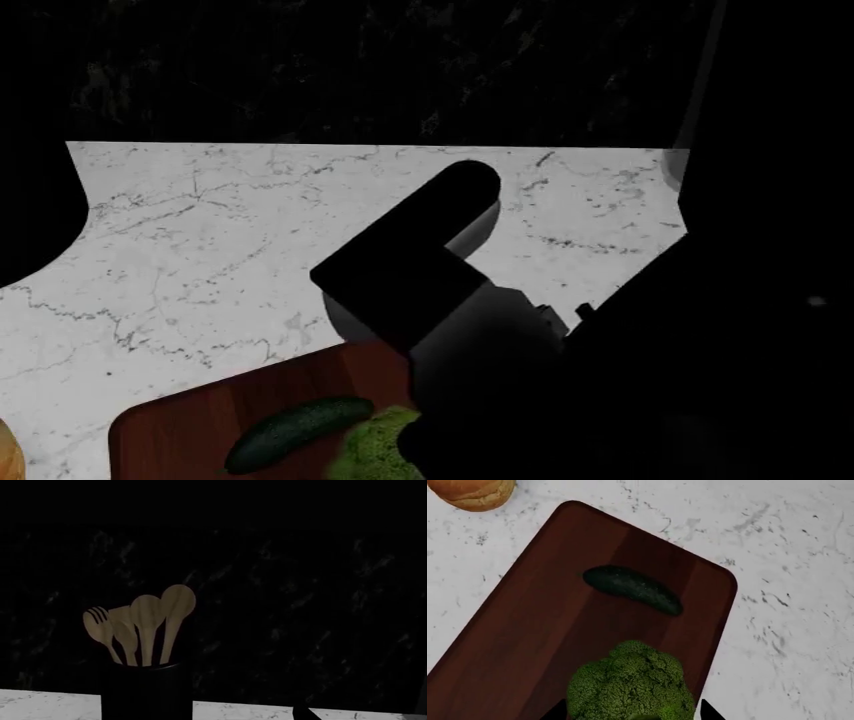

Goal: Clear the non-vegetable object off the cutting board and place the vegetables onto it.

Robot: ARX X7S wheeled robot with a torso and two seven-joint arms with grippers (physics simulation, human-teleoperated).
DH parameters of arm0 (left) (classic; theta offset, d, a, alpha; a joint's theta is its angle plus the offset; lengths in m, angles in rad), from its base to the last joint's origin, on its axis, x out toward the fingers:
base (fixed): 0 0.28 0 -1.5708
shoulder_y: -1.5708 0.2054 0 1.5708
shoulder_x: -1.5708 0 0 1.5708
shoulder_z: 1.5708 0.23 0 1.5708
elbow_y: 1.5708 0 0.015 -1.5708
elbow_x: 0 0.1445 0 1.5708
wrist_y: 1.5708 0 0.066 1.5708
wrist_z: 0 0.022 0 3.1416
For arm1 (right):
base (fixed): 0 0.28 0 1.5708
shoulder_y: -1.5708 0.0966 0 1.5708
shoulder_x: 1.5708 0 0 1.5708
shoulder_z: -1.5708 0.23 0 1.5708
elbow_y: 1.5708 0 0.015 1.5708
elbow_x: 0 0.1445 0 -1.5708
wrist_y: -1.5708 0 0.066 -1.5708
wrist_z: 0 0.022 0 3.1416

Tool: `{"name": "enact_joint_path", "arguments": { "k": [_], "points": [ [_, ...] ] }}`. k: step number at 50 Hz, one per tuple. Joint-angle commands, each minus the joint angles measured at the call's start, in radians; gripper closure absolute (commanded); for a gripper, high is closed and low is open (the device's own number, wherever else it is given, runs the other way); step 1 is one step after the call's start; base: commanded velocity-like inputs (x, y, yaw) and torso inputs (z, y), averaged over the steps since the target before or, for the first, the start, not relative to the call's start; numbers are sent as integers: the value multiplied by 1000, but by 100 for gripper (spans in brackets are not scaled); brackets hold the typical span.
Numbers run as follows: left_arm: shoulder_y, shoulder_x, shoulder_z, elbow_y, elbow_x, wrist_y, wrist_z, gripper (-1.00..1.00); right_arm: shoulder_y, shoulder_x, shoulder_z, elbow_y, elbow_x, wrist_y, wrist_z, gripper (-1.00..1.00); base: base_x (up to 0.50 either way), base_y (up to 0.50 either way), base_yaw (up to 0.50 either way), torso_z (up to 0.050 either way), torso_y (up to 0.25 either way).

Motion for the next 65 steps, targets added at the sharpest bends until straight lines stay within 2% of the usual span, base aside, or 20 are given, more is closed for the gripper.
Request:
{"name": "enact_joint_path", "arguments": {
  "k": [1,16,34,35,42,55,65],
  "points": [
    [7,18,-27,2,20,1,20,-100,-36,-76,49,5,-78,-11,-78,100,0,0,0,0,0],
    [26,-20,-35,14,23,22,39,-100,-91,-96,49,-5,-109,-42,-98,100,0,0,0,0,0],
    [38,-3,-49,7,23,11,25,-100,-135,-83,36,-15,-119,-53,-112,100,0,0,0,0,0],
    [38,-1,-50,6,24,10,24,-100,-134,-81,36,-17,-118,-52,-111,-100,0,0,0,0,0],
    [42,6,-54,5,24,7,17,-100,-99,-80,38,-25,-145,-17,-111,-100,0,0,0,0,0],
    [41,0,-74,7,10,7,20,-100,23,-56,58,-36,-21,-18,-59,-100,0,0,0,0,0],
    [-7,42,-112,-13,-47,-44,-19,-100,111,-16,76,-75,85,-44,-3,-100,0,0,0,0,0]
  ]
}}
